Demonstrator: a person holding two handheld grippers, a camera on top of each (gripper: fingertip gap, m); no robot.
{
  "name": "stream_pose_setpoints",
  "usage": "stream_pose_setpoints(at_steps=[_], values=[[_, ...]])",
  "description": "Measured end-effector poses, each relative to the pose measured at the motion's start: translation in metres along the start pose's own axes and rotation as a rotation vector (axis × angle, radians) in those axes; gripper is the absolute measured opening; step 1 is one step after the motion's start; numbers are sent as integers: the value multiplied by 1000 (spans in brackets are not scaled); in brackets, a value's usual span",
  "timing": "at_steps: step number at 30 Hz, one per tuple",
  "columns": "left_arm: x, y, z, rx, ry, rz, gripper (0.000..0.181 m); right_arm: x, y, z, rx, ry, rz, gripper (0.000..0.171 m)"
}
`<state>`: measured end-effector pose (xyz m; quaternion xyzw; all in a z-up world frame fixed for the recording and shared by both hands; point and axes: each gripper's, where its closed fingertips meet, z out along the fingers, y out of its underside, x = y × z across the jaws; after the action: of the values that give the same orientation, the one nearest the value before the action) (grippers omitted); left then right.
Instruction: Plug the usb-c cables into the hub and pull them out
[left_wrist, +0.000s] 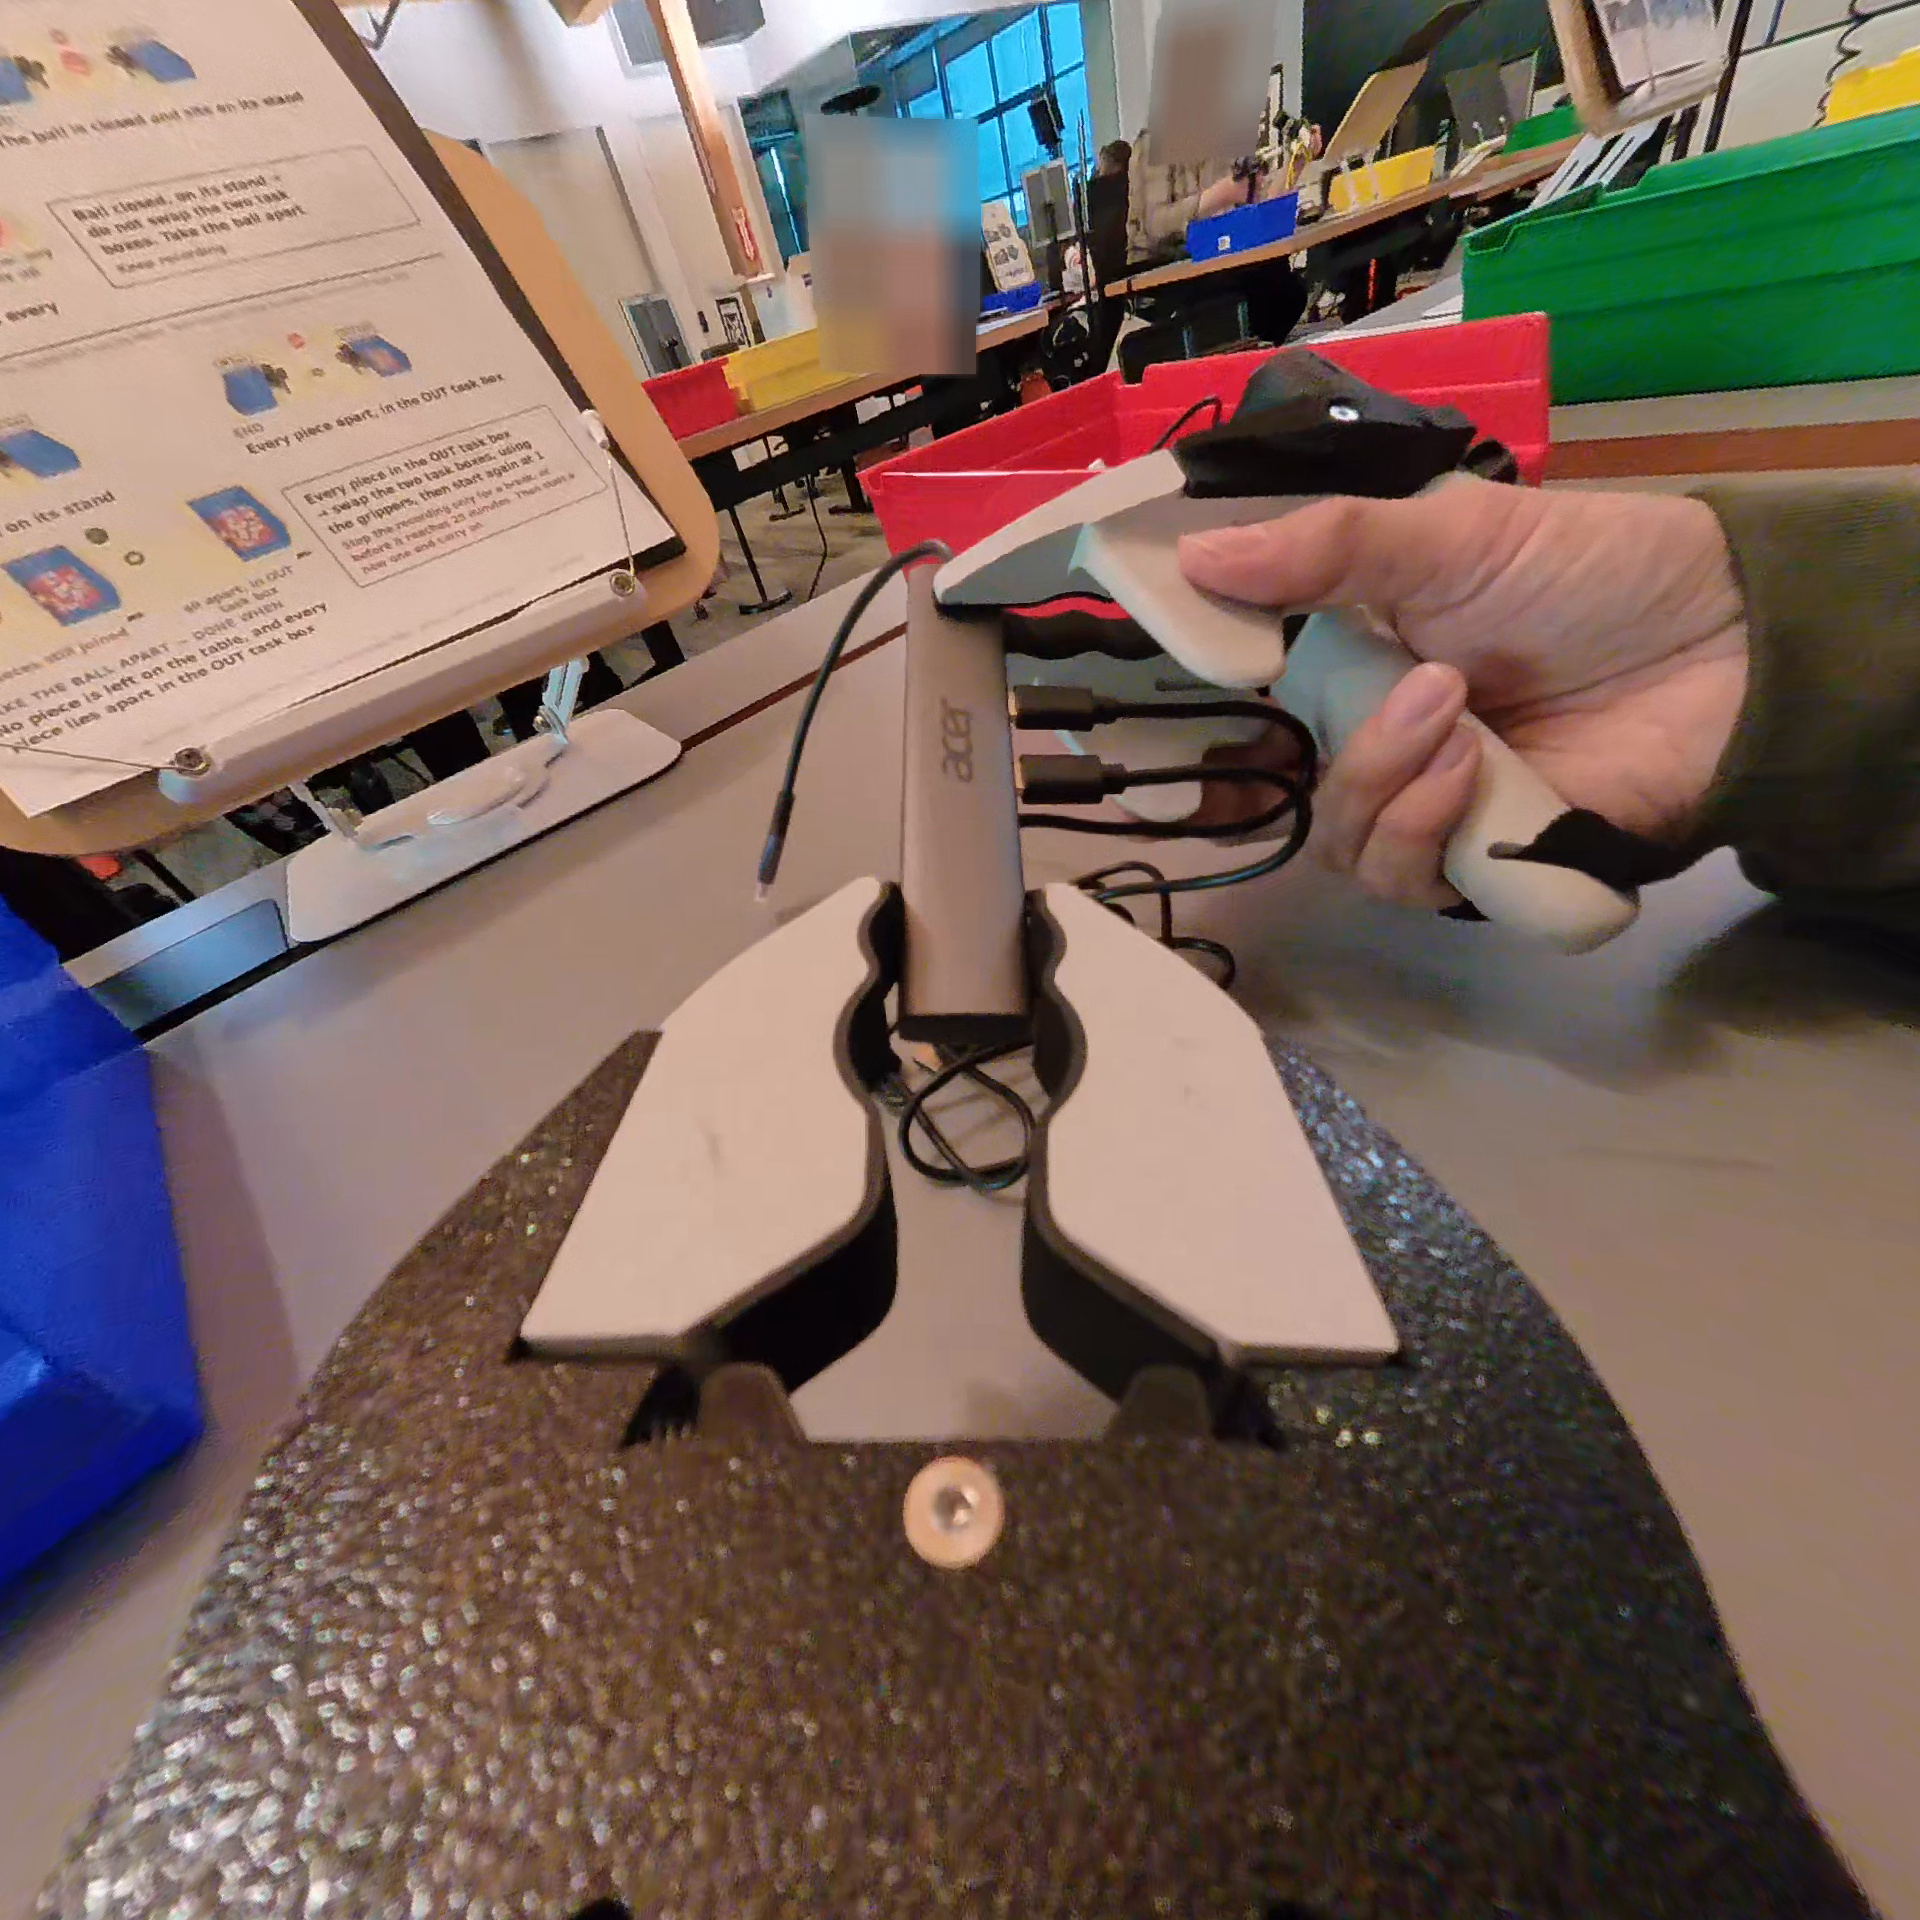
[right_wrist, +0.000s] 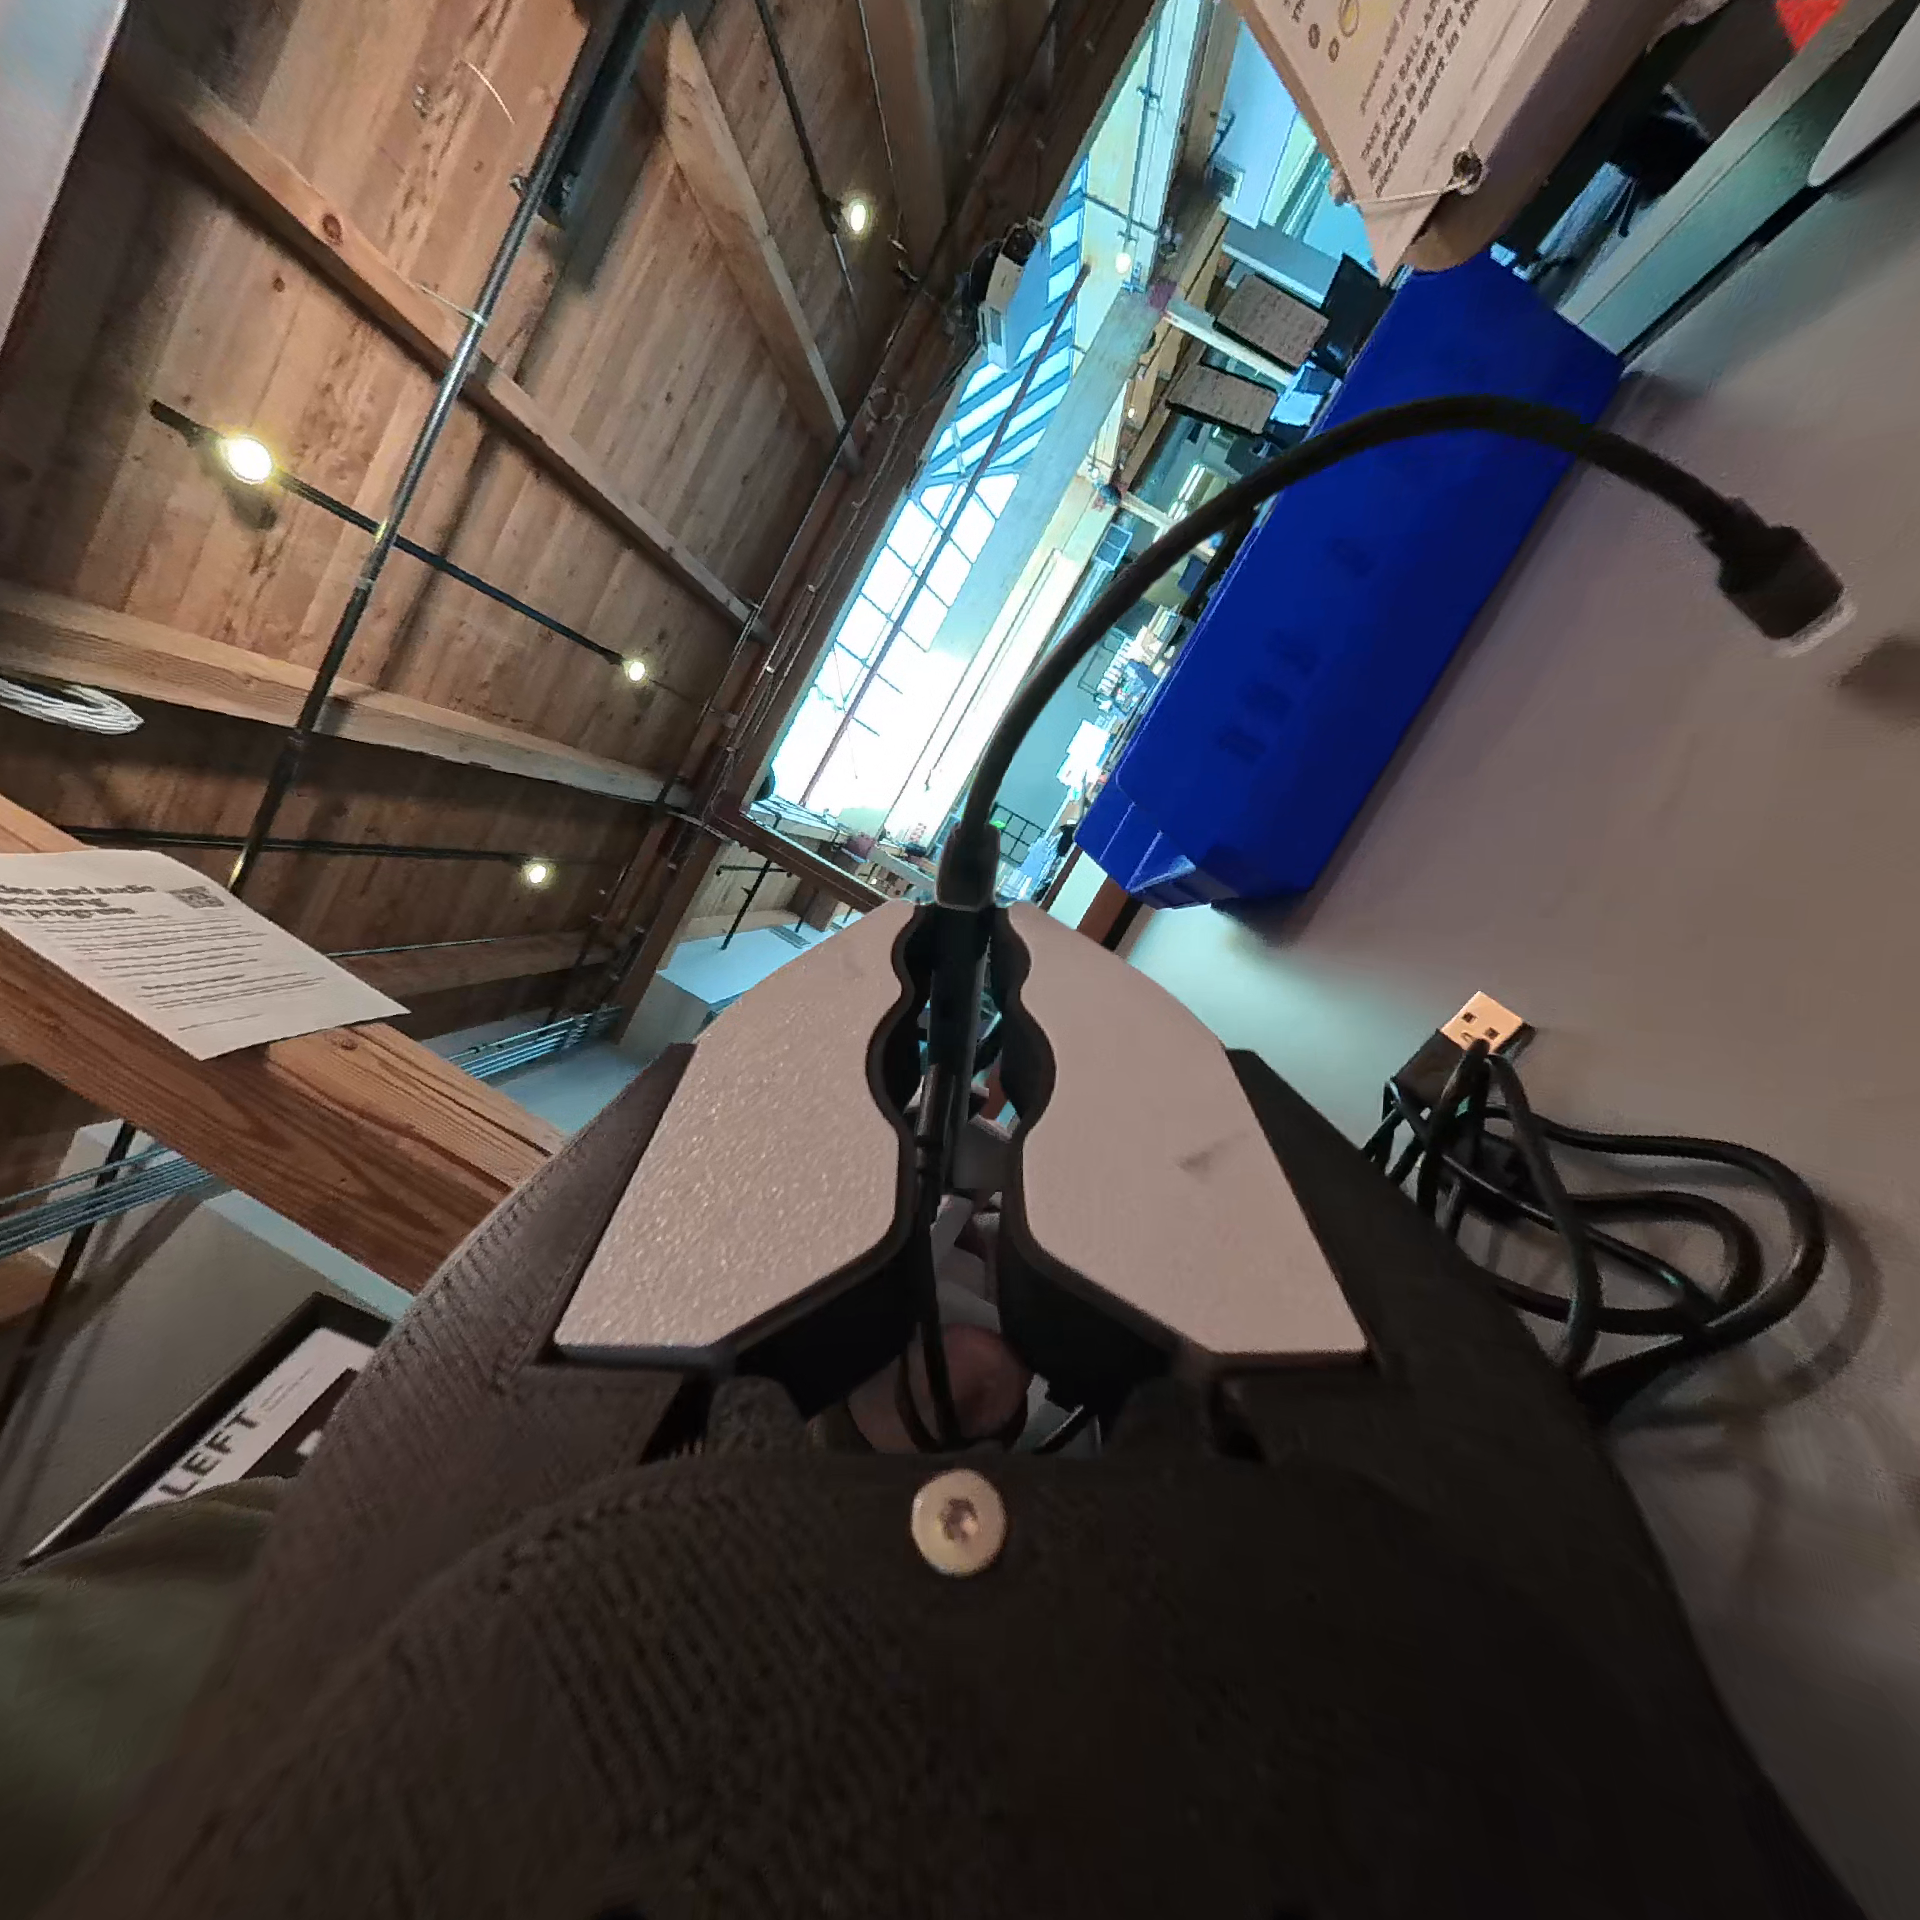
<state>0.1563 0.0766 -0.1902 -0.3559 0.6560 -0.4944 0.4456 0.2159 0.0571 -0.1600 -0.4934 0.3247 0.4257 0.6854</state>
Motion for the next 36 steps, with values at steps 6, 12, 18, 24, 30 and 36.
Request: stream_pose_setpoints(at_steps=[6, 12, 18, 24, 30, 36], values=[[-2, 5, 0, -34, 17, -24, 23, 0, 0, 3, -3, 53, -85, 11], [-21, -1, -8, 40, 10, -192, 24, -2, 0, 27, -50, 91, -203, 13], [-52, -2, -22, 120, -58, -348, 24, 11, 5, 27, -179, 356, -491, 64], [-62, 0, -26, 128, -92, -351, 24, -18, 14, 10, -83, 557, -1048, 67], [-64, 1, -23, 112, -130, -320, 24, -32, 56, 42, -210, 491, -1350, 37], [-54, 1, -19, 88, -108, -272, 23, -6, 56, 43, -237, 562, -1411, 22]])
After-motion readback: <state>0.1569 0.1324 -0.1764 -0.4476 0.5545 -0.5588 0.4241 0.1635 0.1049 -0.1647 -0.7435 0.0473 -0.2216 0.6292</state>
